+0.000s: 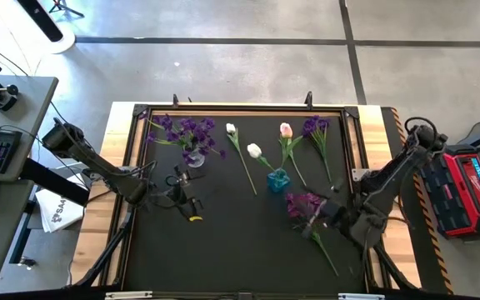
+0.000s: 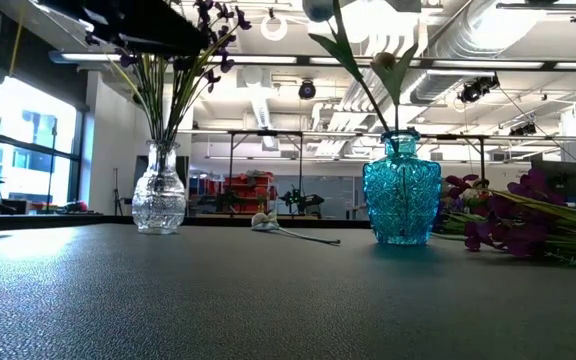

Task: Sort flowers into vase by color
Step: Put the pink flowers into the transparent vase

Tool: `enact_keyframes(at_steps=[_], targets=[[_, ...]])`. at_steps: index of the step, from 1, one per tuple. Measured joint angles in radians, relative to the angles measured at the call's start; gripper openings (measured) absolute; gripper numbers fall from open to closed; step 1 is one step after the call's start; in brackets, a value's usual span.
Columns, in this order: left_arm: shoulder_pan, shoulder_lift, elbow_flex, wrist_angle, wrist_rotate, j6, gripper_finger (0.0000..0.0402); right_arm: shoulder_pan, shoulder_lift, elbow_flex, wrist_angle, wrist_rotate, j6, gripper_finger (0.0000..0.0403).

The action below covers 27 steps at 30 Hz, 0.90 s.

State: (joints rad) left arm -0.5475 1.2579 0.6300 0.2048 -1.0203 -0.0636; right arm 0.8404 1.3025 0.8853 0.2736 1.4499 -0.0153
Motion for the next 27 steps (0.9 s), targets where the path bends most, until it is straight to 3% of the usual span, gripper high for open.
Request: enact_keyframes(at_steps=[2, 9, 12, 16, 19, 27], targets=[[-0.006, 0.0, 0.0, -0.031, 0.0, -0.032, 0.0273, 0.004, -0.001, 0.014, -0.095, -0.118, 0.161, 0.0174], [-0.01, 0.0, 0.0, -0.036, 0.0, -0.03, 0.0273, -0.123, 0.001, 0.041, -0.72, -0.863, 1.045, 0.0174], [-0.009, 0.0, 0.0, -0.037, 0.0, -0.03, 0.0273, -0.164, 0.002, 0.041, -0.946, -1.07, 1.295, 0.0174], [-0.009, 0.0, 0.0, -0.038, 0.0, -0.041, 0.0273, -0.205, 0.006, 0.041, -1.135, -1.285, 1.454, 0.0174], [-0.009, 0.0, 0.0, -0.056, 0.001, -0.082, 0.0273, -0.218, 0.031, 0.018, -1.157, -1.414, 1.501, 0.0174], [-0.013, 0.0, 0.0, -0.067, 0.07, -0.153, 0.0273, -0.218, 0.205, 0.001, -1.124, -1.563, 1.486, 0.0174]])
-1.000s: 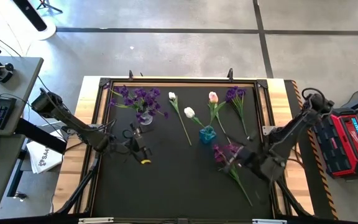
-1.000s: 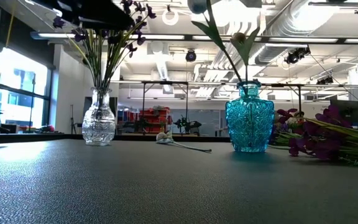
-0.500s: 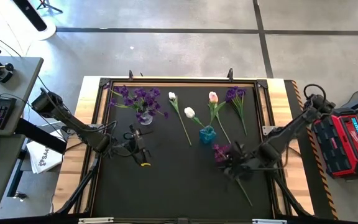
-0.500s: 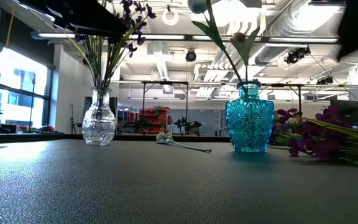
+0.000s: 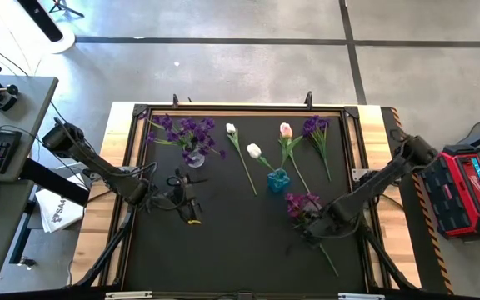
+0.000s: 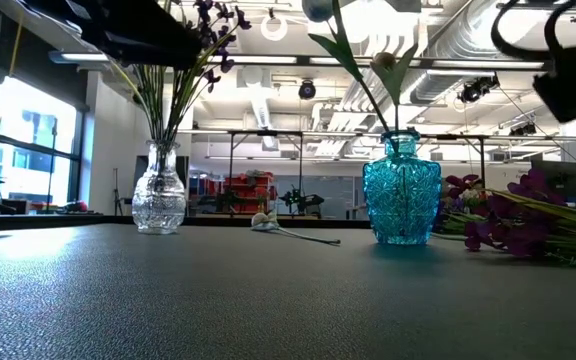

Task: Sort flowers into vase by color
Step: Put the pink flowers into the transparent vase

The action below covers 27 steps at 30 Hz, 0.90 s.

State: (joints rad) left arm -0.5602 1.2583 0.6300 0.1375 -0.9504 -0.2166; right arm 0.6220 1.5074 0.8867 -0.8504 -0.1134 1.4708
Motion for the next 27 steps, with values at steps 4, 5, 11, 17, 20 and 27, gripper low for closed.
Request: enact_keyframes(at_steps=[4, 5, 11, 17, 20, 27], targets=[[0.0, 0.0, 0.0, 0.0, 0.018, -0.026, 0.0273, 0.0, 0.078, 0.0, 0.065, -0.026, -0.055, 0.0174], [0.0, 0.0, 0.0, 0.001, 0.024, -0.027, 0.0273, 0.0, 0.094, 0.0, 0.082, -0.038, -0.066, 0.0174], [0.0, 0.0, 0.0, 0.002, 0.026, -0.037, 0.0273, 0.0, 0.17, 0.002, 0.098, -0.081, -0.107, 0.0135], [-0.006, 0.0, 0.0, 0.003, 0.027, -0.04, 0.0273, 0.002, 0.164, 0.003, 0.185, -0.037, -0.221, 0.0032], [-0.025, 0.0, 0.0, 0.031, 0.026, -0.015, 0.0273, 0.0, 0.136, 0.015, 0.302, 0.075, -0.324, 0.0009], [-0.119, 0.001, 0.0, 0.342, 0.068, 0.282, 0.0273, -0.003, 0.089, 0.016, 0.803, 0.352, -0.851, 0.0003]])
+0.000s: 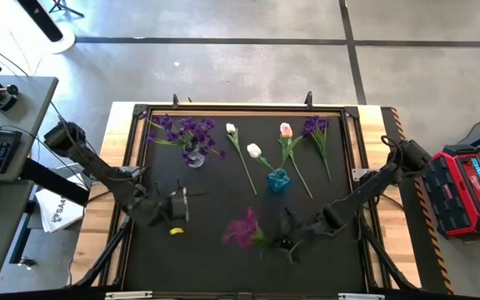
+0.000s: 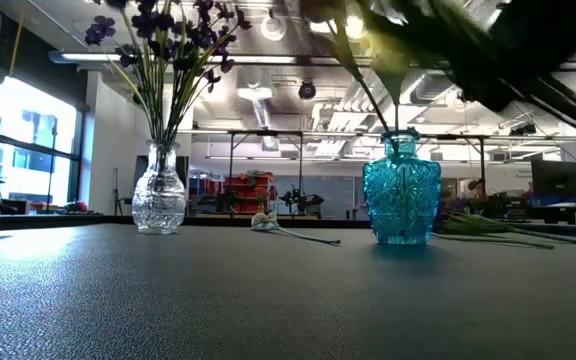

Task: Sort flowers into vase by color
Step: Put the pink flowers into the transparent vase

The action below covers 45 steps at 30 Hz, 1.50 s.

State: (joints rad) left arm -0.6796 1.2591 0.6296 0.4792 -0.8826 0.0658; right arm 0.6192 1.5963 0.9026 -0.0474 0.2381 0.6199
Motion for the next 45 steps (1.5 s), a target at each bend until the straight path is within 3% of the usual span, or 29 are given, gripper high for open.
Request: enact_keyframes(at_steps=[4, 8, 13, 18, 23, 29, 34, 45], targets=[[-0.069, -0.001, 0.0, 0.106, 0.086, 0.137, 0.0273, -0.026, 0.008, 0.001, 0.315, 0.073, -0.368, 0.0003], [-0.137, -0.001, 0.0, 0.199, 0.091, 0.265, 0.0273, -0.067, 0.008, 0.001, 0.529, 0.082, -0.67, 0.0002], [-0.136, -0.001, 0.0, 0.197, 0.089, 0.246, 0.0273, -0.139, 0.008, 0.0, 0.746, 0.007, -0.873, 0.0001], [-0.054, 0.033, 0.0, 0.173, 0.125, 0.112, 0.0273, -0.186, 0.008, 0.0, 0.841, -0.14, -0.914, 0.0], [0.054, 0.123, 0.0, 0.237, 0.285, 0.102, 0.0273, -0.202, 0.008, 0.0, 0.845, -0.135, -0.91, 0.0], [0.15, 0.211, 0.0, 0.385, 0.375, 0.086, 0.0273, -0.202, 0.008, 0.0, 0.863, -0.136, -0.924, 0.0], [0.194, 0.243, 0.022, 0.413, 0.579, 0.073, 0.0272, -0.207, 0.008, 0.0, 0.862, -0.135, -0.925, 0.0], [0.228, 0.371, 0.192, 0.299, 0.586, 0.101, 0.0242, -0.207, 0.008, 0.0, 0.869, -0.13, -0.935, 0.0]])
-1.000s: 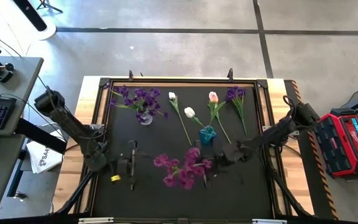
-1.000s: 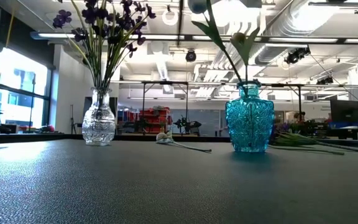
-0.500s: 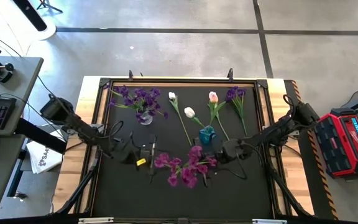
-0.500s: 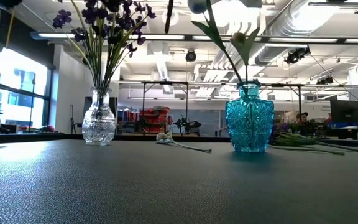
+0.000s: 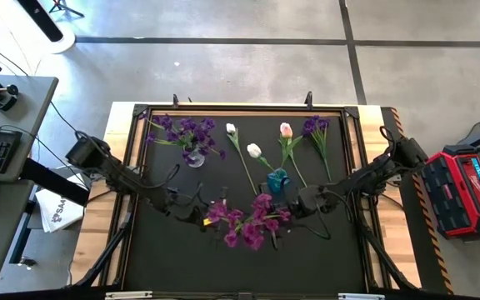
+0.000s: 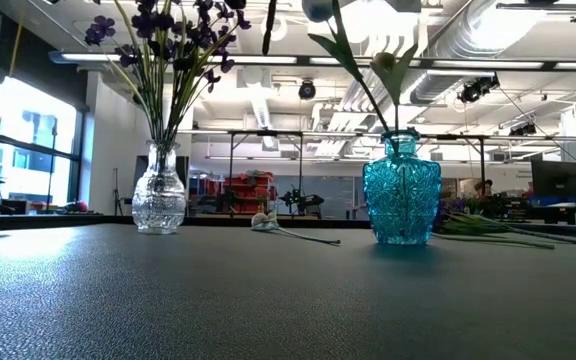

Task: Sort flowers into vase by color
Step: Put the pink flowers into the transparent vase

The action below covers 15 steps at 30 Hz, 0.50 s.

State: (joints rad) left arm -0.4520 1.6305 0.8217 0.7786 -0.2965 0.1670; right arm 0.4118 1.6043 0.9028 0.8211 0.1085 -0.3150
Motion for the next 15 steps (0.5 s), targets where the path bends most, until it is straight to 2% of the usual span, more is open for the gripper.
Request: enact_keyframes(at_steps=[15], targets=[[-0.001, 0.006, 0.017, -0.003, 0.01, -0.037, 0.0141, 0.0, 0.0, 0.0, -0.031, 0.0, 0.052, 0.0]])
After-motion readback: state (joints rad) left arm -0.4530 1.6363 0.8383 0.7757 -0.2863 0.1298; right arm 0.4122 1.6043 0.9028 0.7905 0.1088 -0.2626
